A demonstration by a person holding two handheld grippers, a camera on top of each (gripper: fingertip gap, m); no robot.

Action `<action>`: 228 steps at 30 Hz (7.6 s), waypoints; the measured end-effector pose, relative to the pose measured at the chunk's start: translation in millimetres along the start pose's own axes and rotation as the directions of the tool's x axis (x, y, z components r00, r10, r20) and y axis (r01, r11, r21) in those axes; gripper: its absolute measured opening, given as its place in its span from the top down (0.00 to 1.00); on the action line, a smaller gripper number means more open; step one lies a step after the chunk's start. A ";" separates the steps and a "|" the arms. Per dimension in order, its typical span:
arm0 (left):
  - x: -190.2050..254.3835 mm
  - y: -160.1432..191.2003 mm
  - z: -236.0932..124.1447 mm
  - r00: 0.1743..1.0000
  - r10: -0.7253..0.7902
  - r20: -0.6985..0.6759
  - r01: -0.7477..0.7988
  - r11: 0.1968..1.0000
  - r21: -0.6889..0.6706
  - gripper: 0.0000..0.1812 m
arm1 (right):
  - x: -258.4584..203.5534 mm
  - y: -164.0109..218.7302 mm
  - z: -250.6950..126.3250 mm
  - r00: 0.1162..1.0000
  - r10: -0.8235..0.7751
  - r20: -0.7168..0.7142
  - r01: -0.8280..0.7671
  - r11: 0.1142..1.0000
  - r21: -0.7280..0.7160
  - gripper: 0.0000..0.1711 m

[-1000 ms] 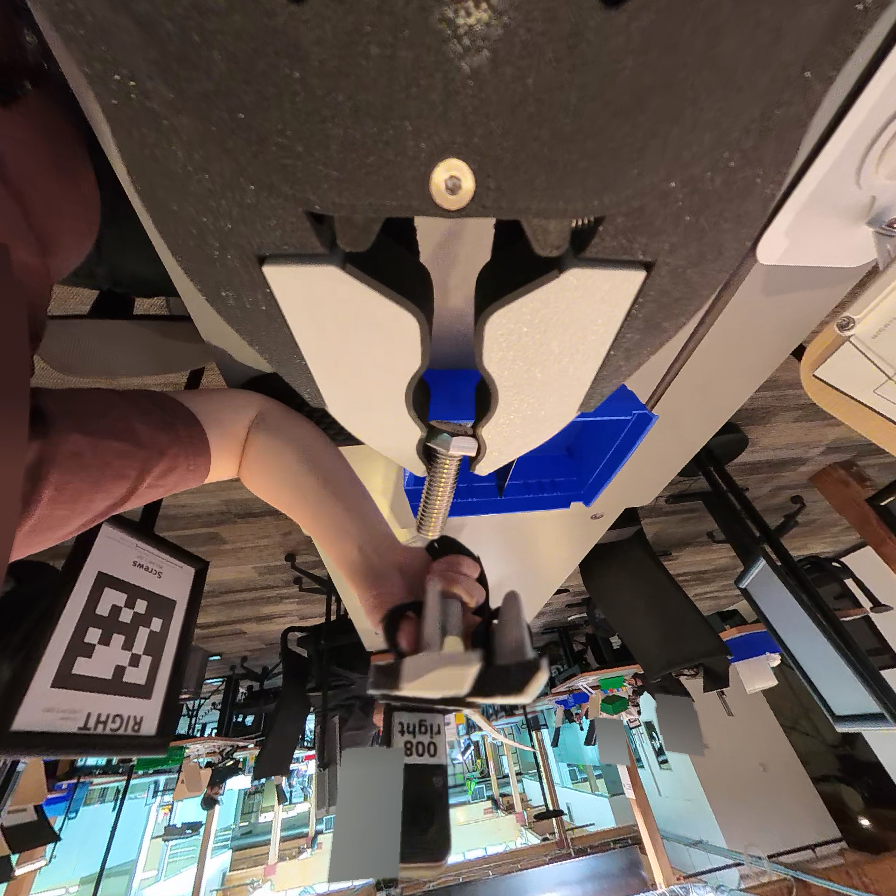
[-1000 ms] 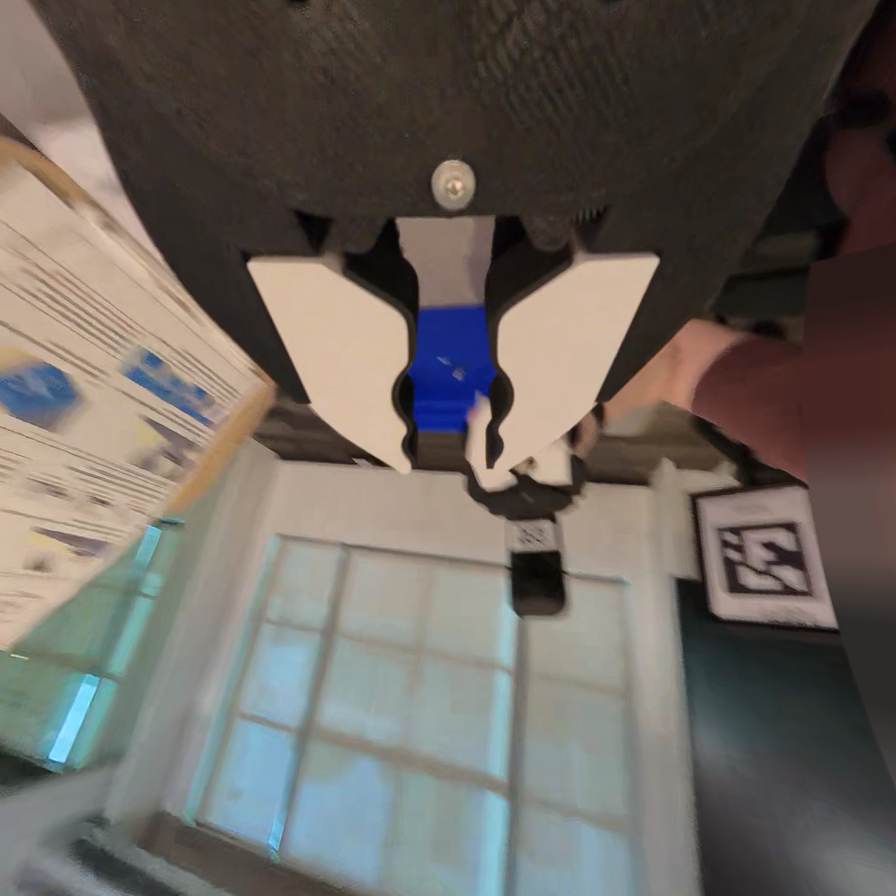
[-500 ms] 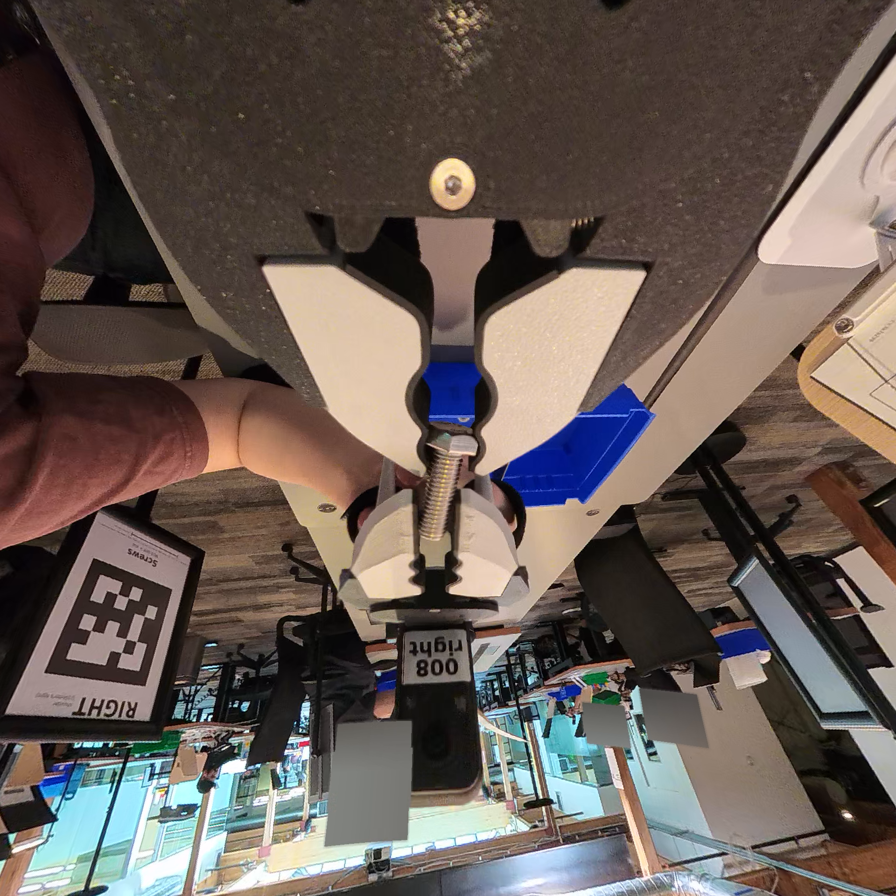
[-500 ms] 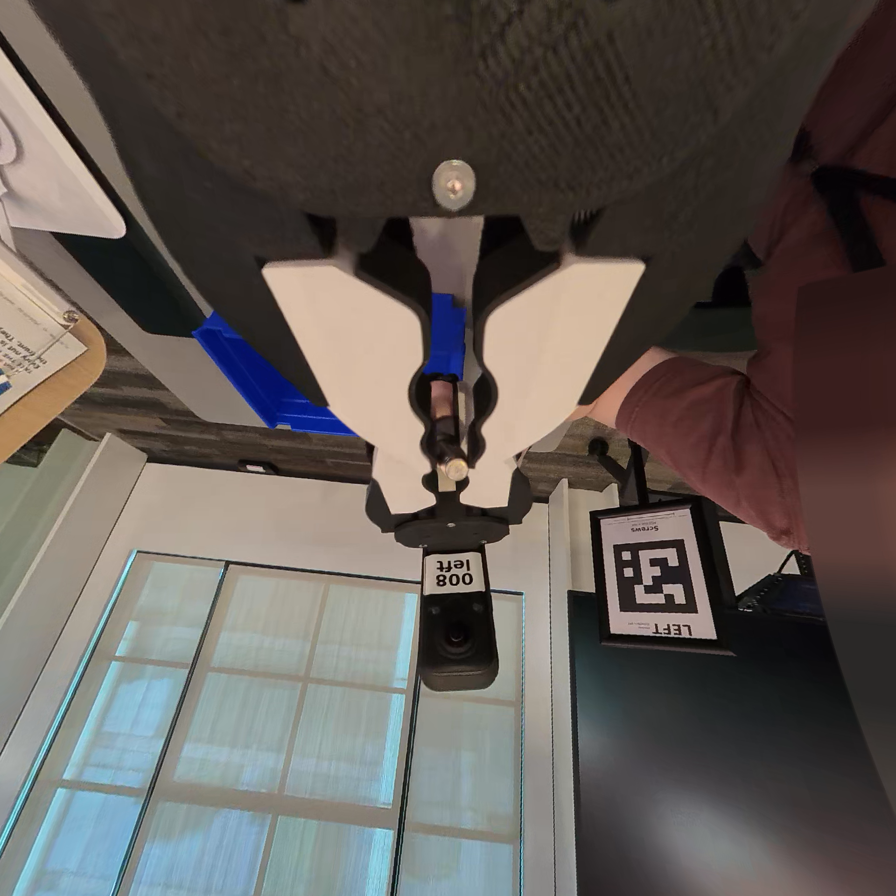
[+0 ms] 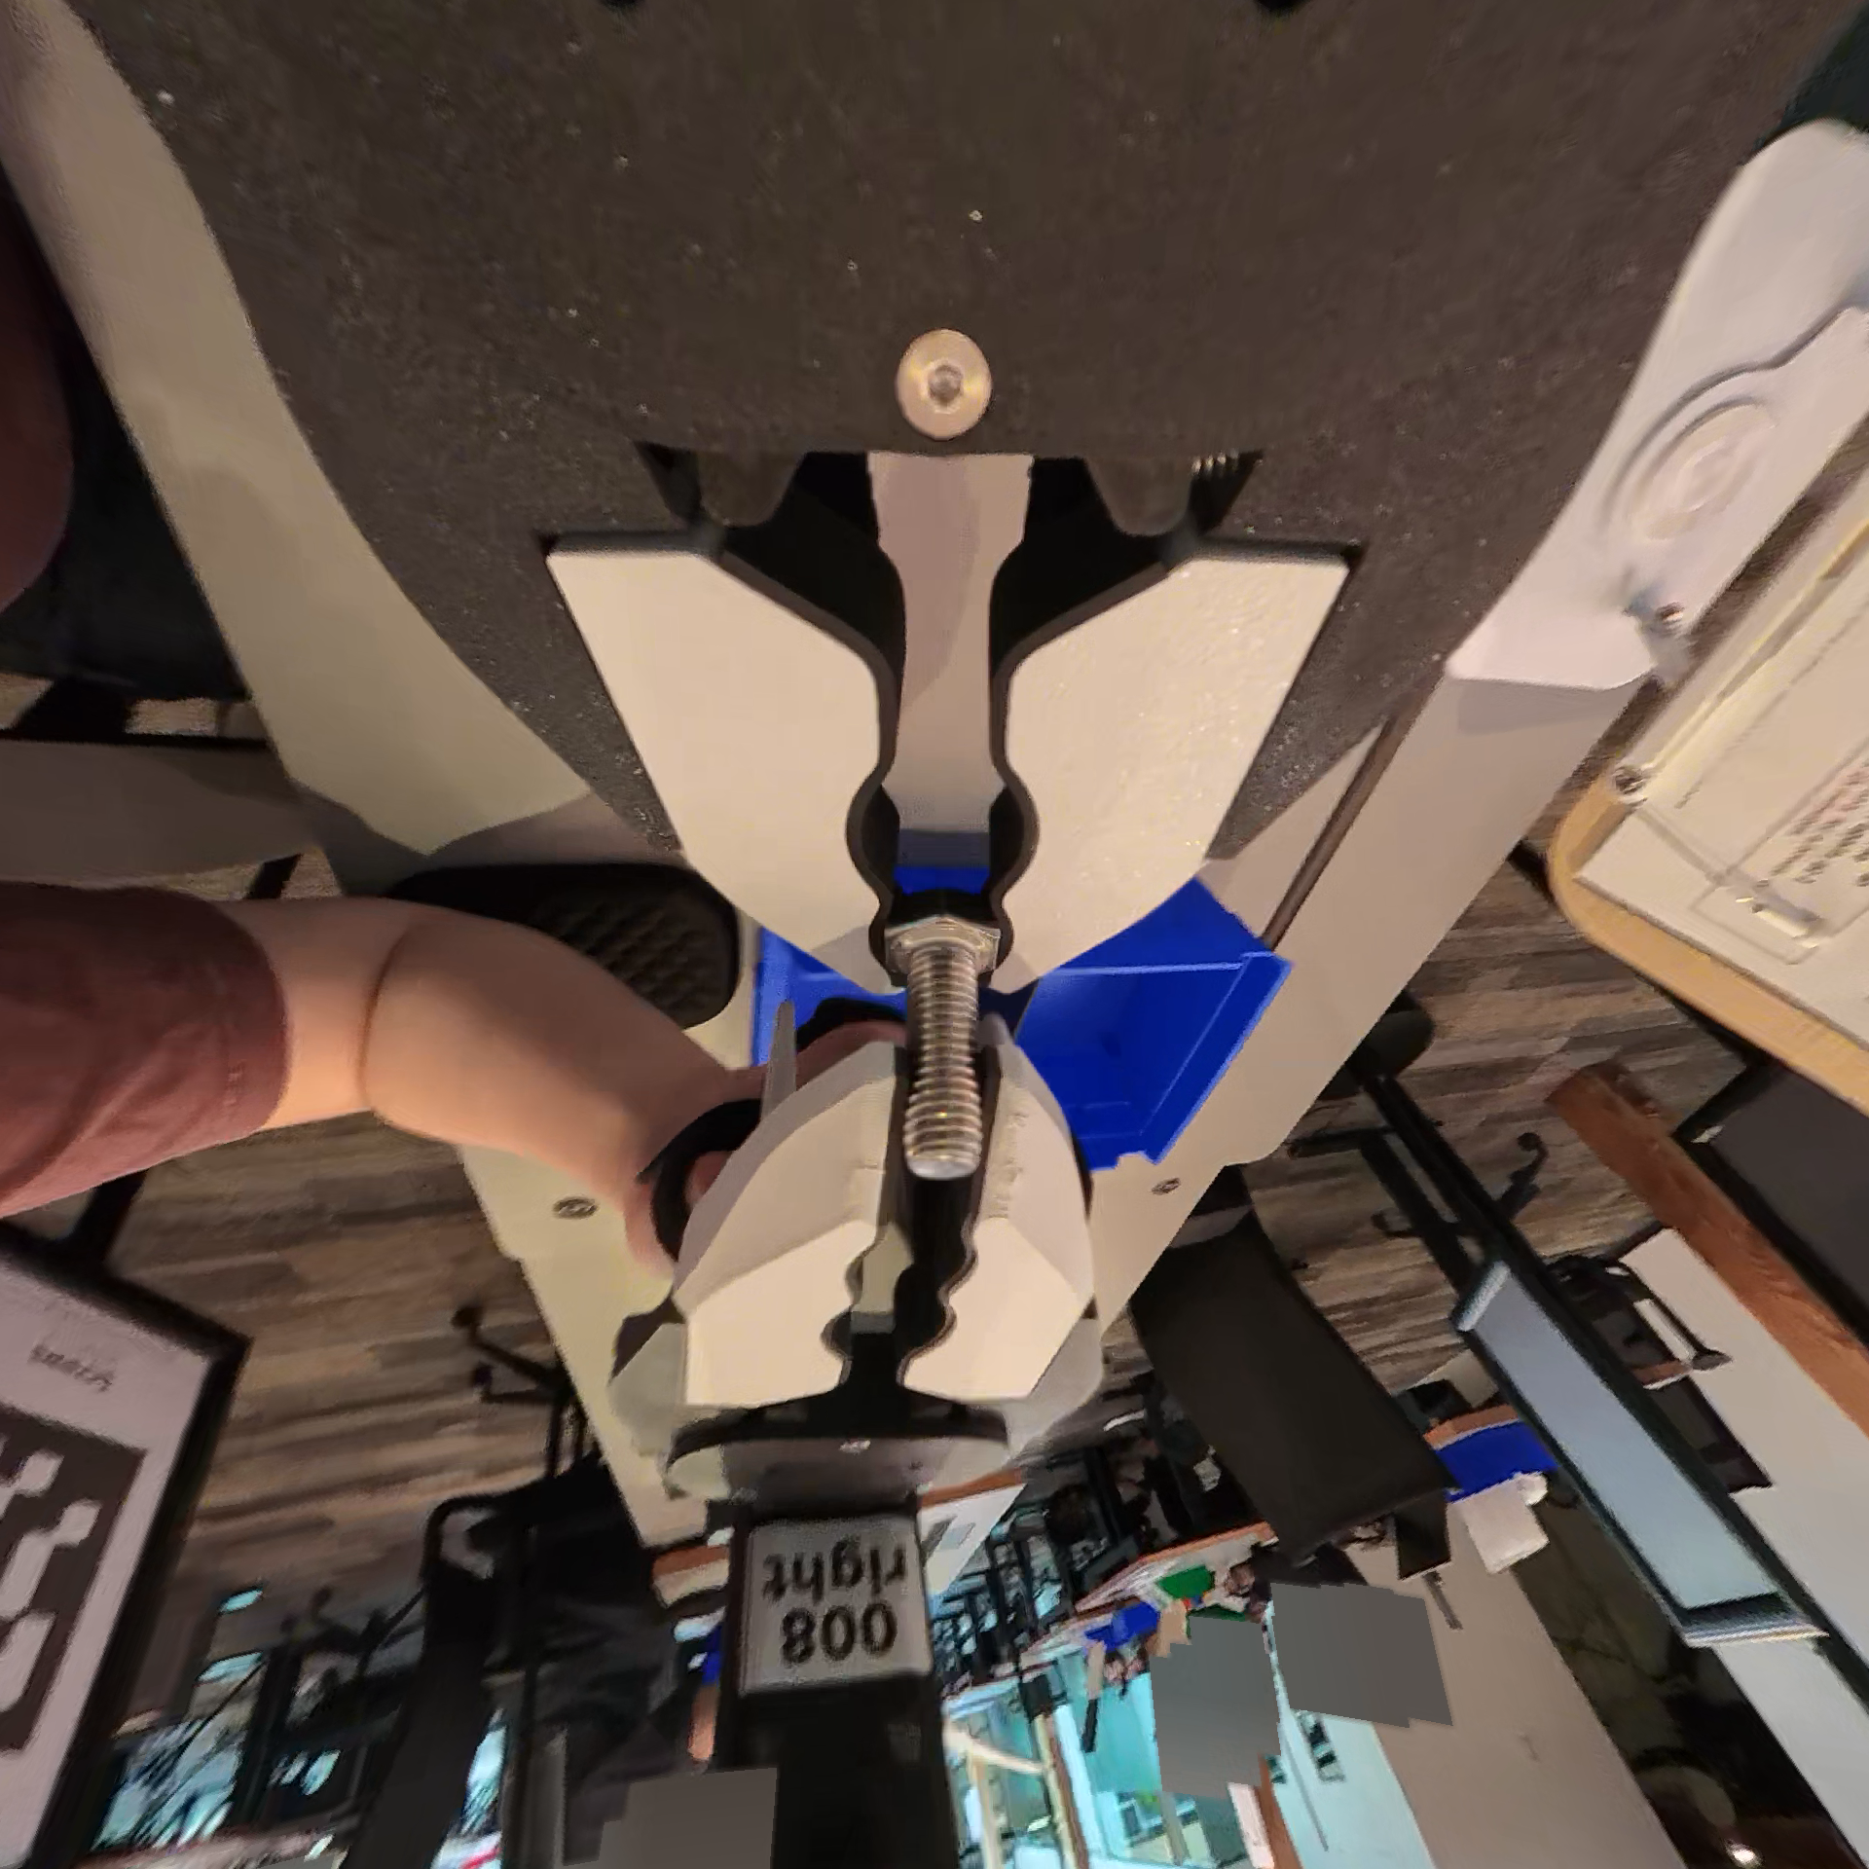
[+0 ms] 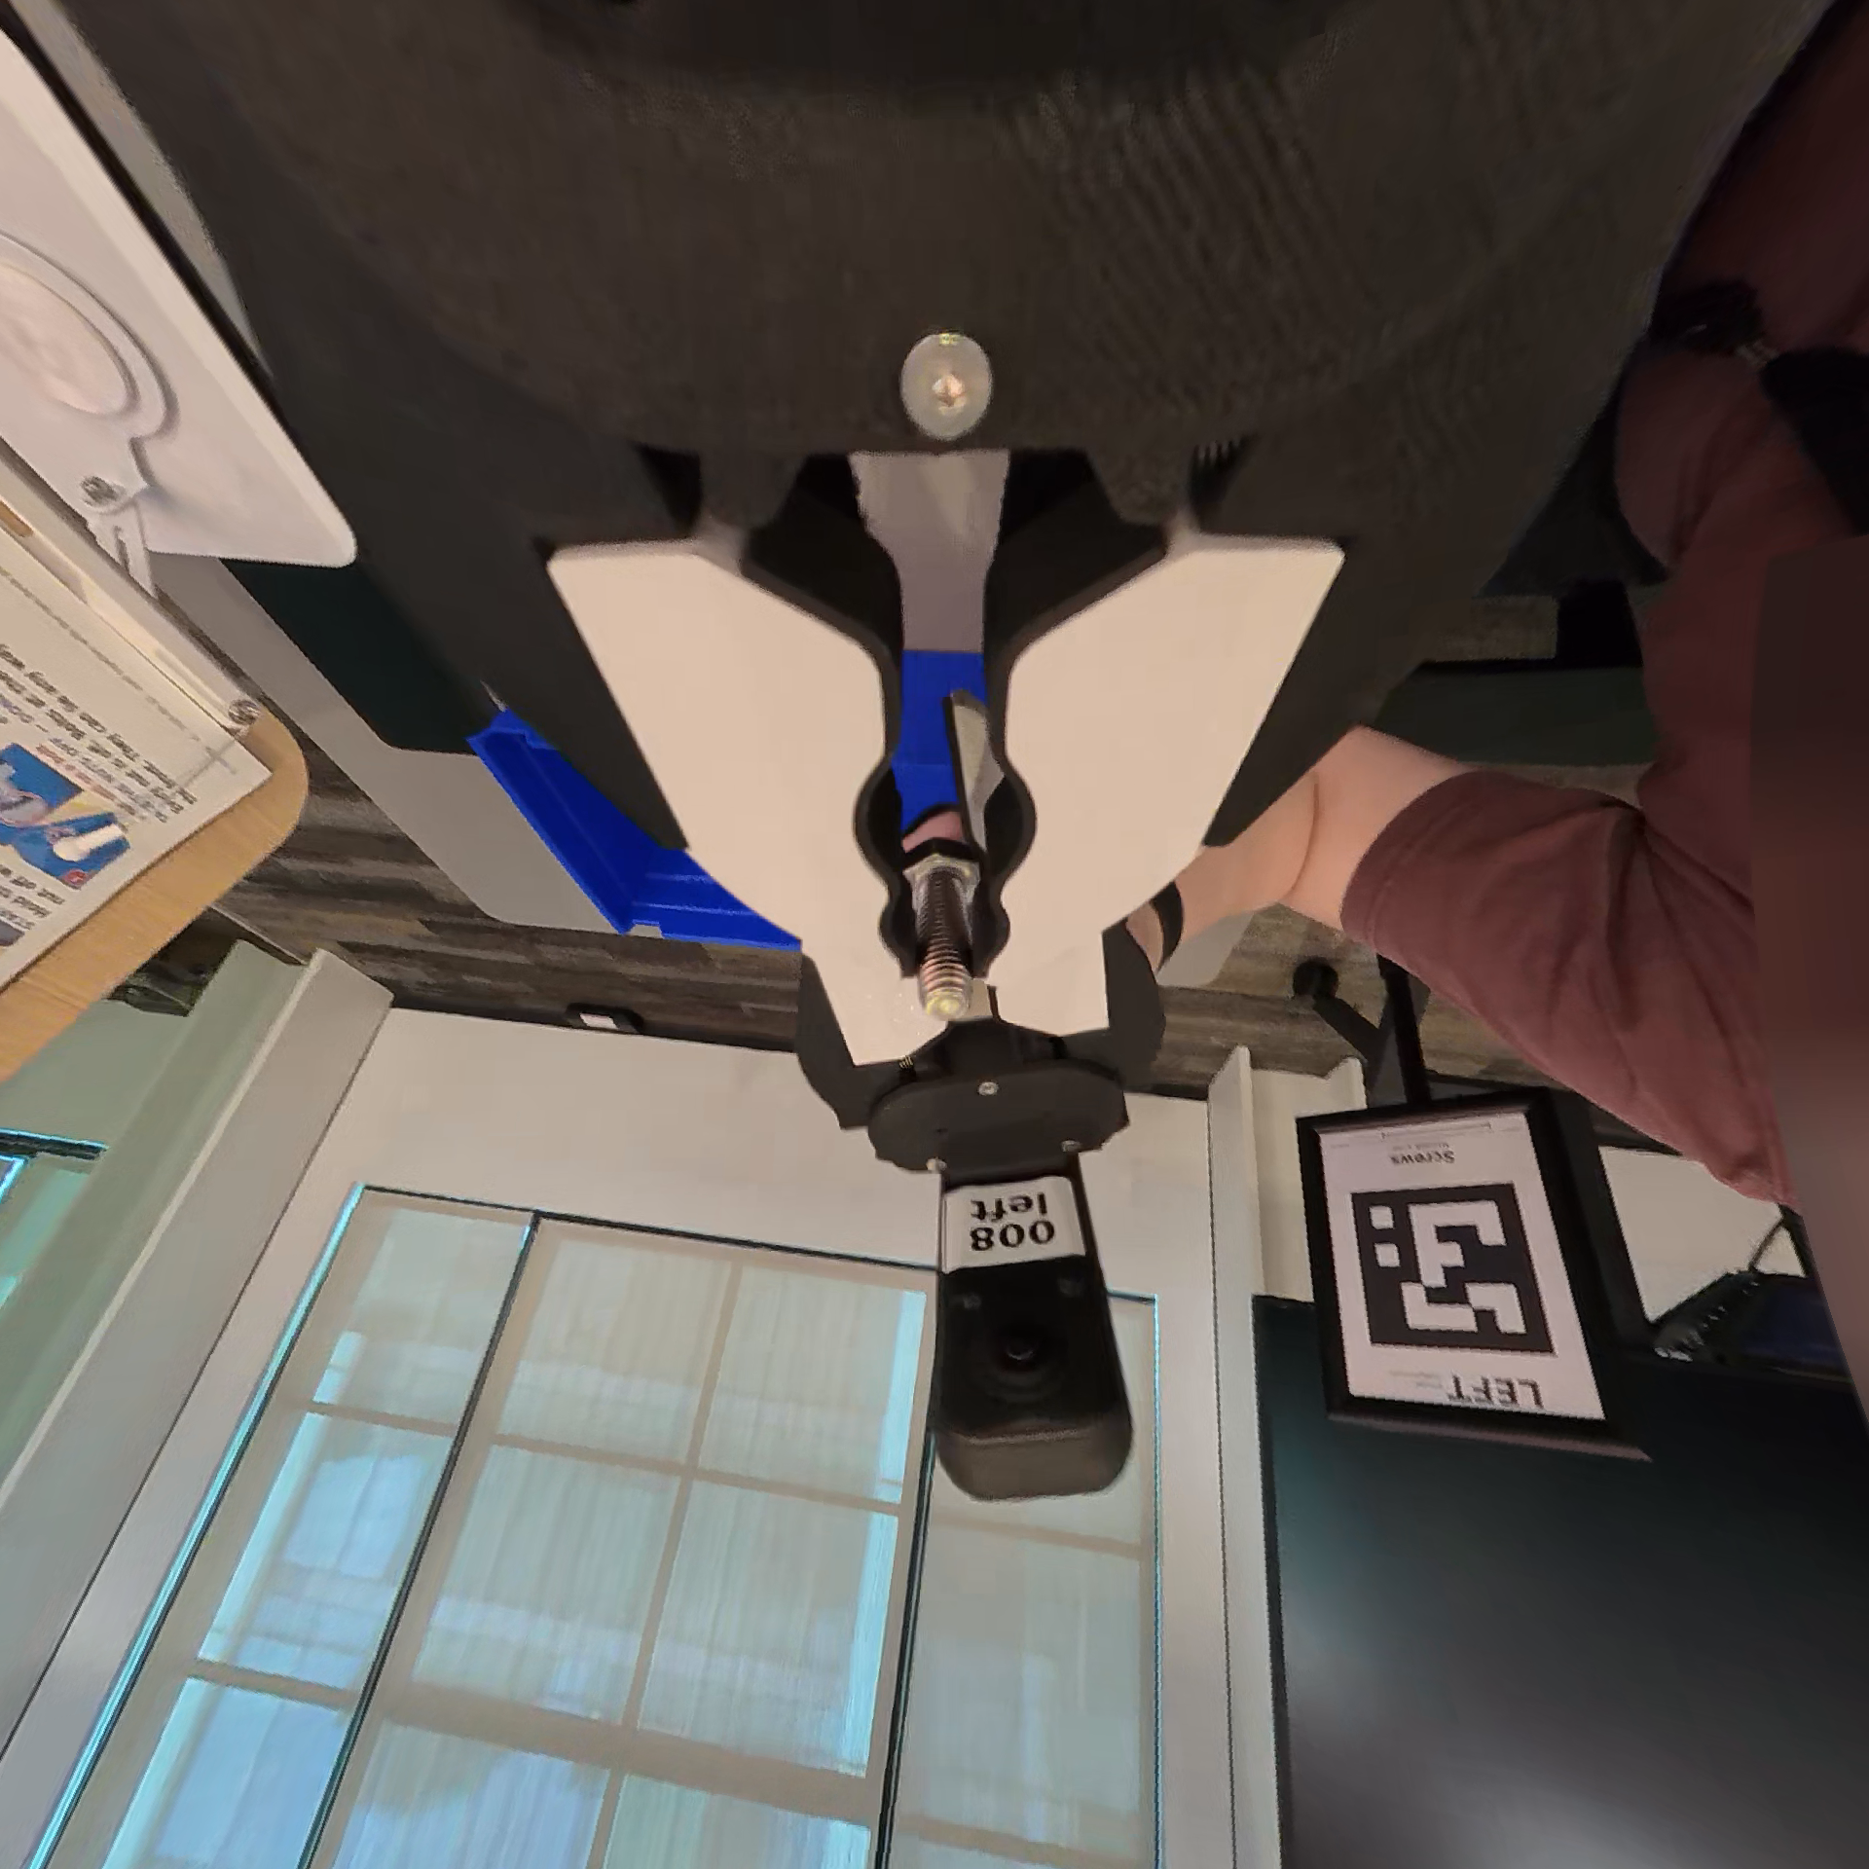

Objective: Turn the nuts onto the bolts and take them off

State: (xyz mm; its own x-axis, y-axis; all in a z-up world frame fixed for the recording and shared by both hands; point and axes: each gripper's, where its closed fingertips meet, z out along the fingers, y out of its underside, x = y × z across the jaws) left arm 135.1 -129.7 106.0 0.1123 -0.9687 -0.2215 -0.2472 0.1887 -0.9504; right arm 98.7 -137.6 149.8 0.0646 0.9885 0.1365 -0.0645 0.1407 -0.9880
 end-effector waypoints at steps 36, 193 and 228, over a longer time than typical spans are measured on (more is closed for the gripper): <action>-46.6 37.3 -35.4 0.980 -0.080 0.182 0.122 0.964 -0.235 0.88 | 210.8 224.1 -345.8 0.316 -0.151 -0.937 -0.839 0.415 -0.351 0.88; -6.1 12.7 9.6 0.985 -0.155 -0.071 0.161 0.984 0.076 0.88 | 15.9 11.8 2.6 0.987 0.088 0.132 -0.096 0.993 0.062 0.94; -9.5 10.5 5.7 0.982 -0.182 -0.049 0.185 0.981 0.066 0.92 | 32.8 16.1 -16.5 0.992 0.061 0.110 -0.067 0.997 0.047 0.90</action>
State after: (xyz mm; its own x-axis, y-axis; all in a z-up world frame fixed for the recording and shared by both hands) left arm 136.9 -117.6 96.9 0.1077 -0.9936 -0.0339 -0.1584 0.0165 -0.9872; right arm 116.3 -103.8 137.2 -0.0493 0.9953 0.0828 -0.1154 0.0767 -0.9904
